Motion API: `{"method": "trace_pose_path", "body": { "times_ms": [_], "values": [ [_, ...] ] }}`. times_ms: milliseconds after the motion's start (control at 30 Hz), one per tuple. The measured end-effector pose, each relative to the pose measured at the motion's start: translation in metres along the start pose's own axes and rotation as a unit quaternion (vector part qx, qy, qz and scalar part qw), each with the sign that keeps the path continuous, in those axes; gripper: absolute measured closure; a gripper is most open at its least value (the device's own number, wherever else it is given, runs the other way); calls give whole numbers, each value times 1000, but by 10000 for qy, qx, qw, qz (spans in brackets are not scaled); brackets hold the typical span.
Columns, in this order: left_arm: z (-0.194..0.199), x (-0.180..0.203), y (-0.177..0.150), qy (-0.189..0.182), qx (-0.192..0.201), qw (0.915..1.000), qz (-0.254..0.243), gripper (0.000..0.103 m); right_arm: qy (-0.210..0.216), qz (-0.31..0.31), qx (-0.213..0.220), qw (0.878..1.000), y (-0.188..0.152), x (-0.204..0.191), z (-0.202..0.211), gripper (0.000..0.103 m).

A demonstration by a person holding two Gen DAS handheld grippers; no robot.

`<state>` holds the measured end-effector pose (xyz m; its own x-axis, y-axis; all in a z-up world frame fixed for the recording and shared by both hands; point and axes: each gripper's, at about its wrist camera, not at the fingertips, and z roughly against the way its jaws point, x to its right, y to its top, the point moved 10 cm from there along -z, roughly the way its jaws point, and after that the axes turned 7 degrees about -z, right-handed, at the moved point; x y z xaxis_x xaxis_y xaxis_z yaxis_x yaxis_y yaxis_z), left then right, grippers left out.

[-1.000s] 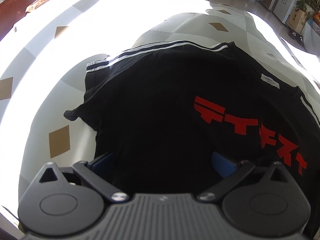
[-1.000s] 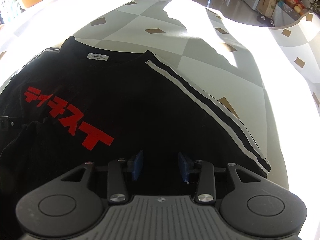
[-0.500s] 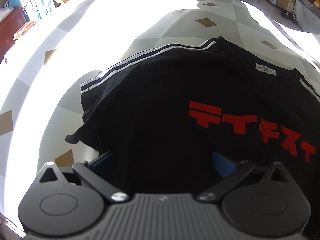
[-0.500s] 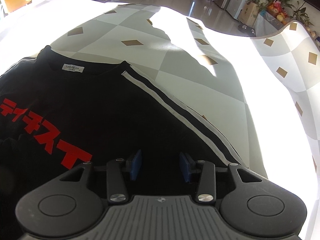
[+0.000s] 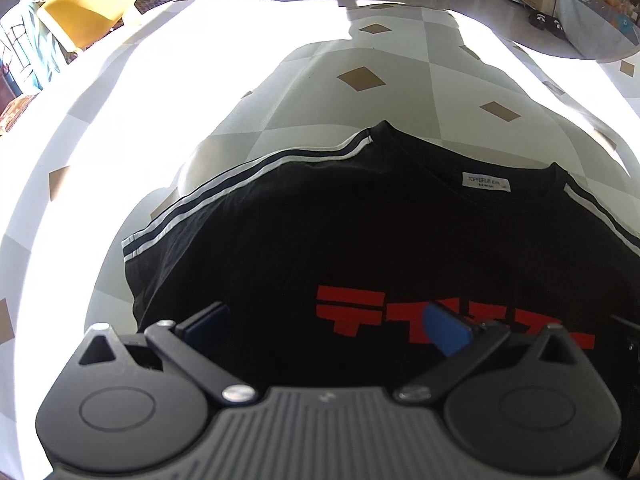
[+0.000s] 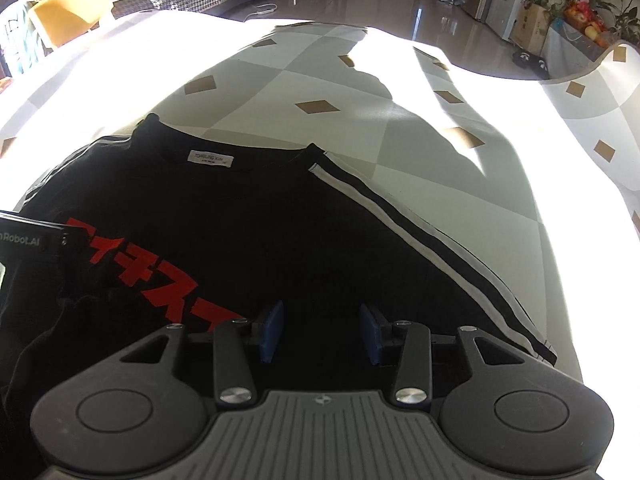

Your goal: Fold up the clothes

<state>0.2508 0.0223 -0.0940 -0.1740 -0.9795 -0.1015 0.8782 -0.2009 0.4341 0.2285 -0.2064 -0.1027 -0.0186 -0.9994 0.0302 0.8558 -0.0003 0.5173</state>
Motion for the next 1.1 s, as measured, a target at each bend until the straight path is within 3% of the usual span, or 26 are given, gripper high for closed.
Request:
{"method": "trace_pose_path", "body": {
  "times_ms": [167,300,767,1100],
  "values": [
    [-17,3,9,170,16,9999,-1,0,243,140,-124,9995,-5,-14,-3,62],
    [-34,-7,5,13,-115,9989,463,0,344,123,-181,9992,-6,-18,-6,58],
    [-47,-8,24,112,-80,9982,588,0,-443,-112,228,9987,23,12,-24,55],
    [-56,-34,34,307,-27,9941,1038,0,-712,-282,376,9964,41,32,-35,55]
  ]
}}
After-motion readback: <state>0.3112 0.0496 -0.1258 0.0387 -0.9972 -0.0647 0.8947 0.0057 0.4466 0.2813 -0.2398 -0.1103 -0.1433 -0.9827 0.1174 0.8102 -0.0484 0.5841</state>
